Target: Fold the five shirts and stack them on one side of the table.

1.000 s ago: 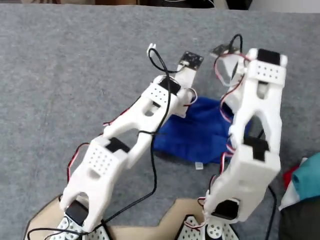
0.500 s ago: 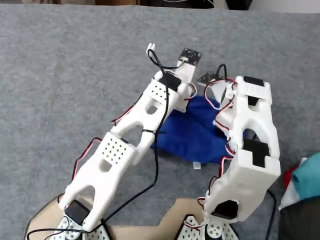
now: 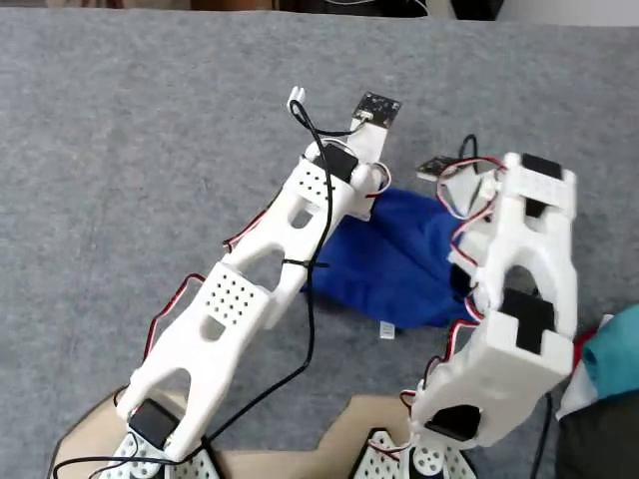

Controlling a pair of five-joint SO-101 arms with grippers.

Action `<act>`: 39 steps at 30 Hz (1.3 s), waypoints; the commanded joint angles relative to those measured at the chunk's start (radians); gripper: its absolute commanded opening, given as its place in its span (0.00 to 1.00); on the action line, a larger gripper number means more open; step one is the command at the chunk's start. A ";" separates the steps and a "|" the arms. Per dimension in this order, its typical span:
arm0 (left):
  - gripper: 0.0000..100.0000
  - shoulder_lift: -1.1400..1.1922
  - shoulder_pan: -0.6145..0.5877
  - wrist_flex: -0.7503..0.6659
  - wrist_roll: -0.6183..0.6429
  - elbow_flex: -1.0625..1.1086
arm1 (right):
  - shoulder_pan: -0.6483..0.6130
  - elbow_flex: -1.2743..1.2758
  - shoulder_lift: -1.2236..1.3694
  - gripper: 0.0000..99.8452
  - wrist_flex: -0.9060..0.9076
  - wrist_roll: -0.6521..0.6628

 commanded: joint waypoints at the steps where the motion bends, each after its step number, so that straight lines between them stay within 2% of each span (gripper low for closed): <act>1: 0.02 -0.001 -0.044 0.002 -0.012 -0.029 | 0.081 0.007 -0.061 0.01 0.015 0.049; 6: 0.02 -0.001 -0.044 0.002 -0.012 -0.029 | 0.148 0.051 -0.065 0.01 0.009 0.104; 15: 0.02 -0.022 -0.044 0.037 -0.009 -0.066 | 0.160 0.039 -0.183 0.01 0.035 0.078; 20: 0.02 -0.058 -0.035 0.163 -0.009 -0.196 | 0.058 0.041 -0.283 0.01 0.000 0.048; 24: 0.02 -0.058 -0.037 0.230 -0.009 -0.282 | -0.035 0.045 -0.275 0.01 -0.140 -0.011; 31: 0.02 -0.058 -0.034 0.321 -0.009 -0.310 | -0.085 -0.050 -0.033 0.01 -0.336 -0.017; 36: 0.02 -0.059 -0.034 0.399 -0.015 -0.308 | -0.062 -0.311 0.220 0.01 -0.328 -0.020; 39: 0.02 -0.056 -0.035 0.400 -0.055 -0.301 | -0.051 -0.499 0.312 0.01 -0.247 -0.020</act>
